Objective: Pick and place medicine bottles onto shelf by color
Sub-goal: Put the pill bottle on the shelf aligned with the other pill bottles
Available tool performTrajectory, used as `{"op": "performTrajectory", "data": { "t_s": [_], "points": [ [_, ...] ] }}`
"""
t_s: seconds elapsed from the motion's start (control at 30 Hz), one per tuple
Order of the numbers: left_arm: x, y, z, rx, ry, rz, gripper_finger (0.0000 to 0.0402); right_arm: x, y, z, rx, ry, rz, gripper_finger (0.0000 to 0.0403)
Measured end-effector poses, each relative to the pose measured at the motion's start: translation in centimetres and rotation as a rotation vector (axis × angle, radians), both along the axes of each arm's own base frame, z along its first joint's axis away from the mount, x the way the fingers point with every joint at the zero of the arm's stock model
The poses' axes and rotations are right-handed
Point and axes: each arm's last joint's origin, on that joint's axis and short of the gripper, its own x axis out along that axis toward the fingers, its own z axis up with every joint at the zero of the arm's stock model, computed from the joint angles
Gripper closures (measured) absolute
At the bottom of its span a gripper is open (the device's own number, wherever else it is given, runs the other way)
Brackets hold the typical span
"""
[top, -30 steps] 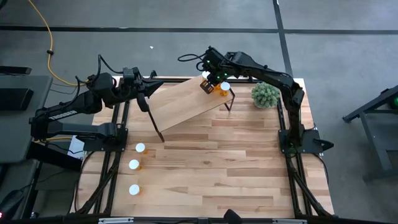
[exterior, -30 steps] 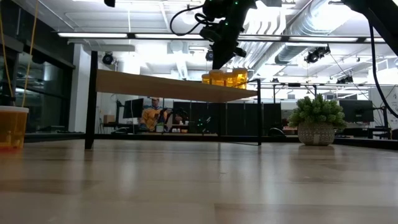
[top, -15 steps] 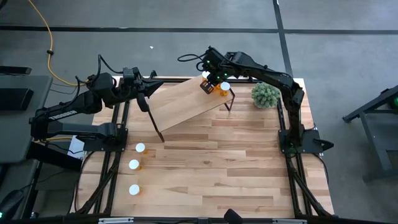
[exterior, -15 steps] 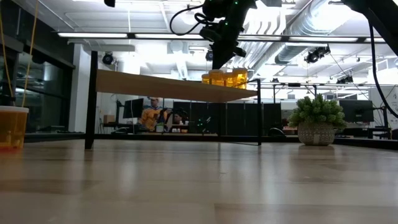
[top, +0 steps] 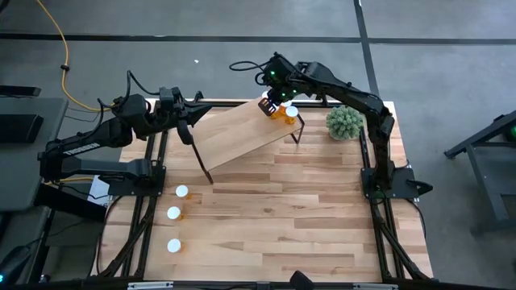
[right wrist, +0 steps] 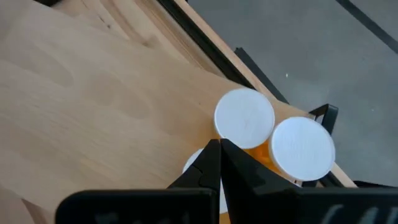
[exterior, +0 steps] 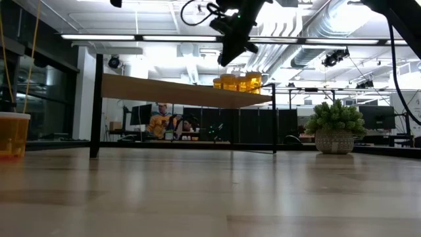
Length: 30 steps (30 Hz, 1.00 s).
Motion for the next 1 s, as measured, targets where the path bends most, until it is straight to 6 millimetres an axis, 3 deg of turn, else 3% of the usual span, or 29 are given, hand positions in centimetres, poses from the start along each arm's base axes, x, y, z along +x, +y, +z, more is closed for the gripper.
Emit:
{"op": "performTrajectory", "data": {
  "t_s": [0.17, 0.3, 0.43, 0.73, 1.0],
  "points": [
    [0.0, -0.1, 0.0, 0.002, 0.001, -0.026, 0.0401, -0.7, 1.2, 2.0, -0.016, -0.035, 0.102, 0.0403],
    [-0.3, -0.4, 0.0, 0.008, 0.012, -0.083, 0.0401, -2.6, 3.9, 4.1, -0.079, -0.066, 0.203, 0.0403],
    [-1.0, -0.7, -0.2, -0.006, 0.042, -0.091, 0.0401, -5.1, 6.5, 4.4, -0.105, -0.178, 0.246, 0.0403],
    [-1.7, -1.4, -0.2, -0.010, 0.054, -0.125, 0.0401, -11.2, 12.9, 0.9, -0.101, -0.690, 0.331, 0.0403],
    [0.5, -2.9, -3.3, 0.045, -0.001, -0.224, 0.0401, -12.6, 16.0, -1.2, -0.182, -0.982, 0.449, 0.0403]
  ]
}}
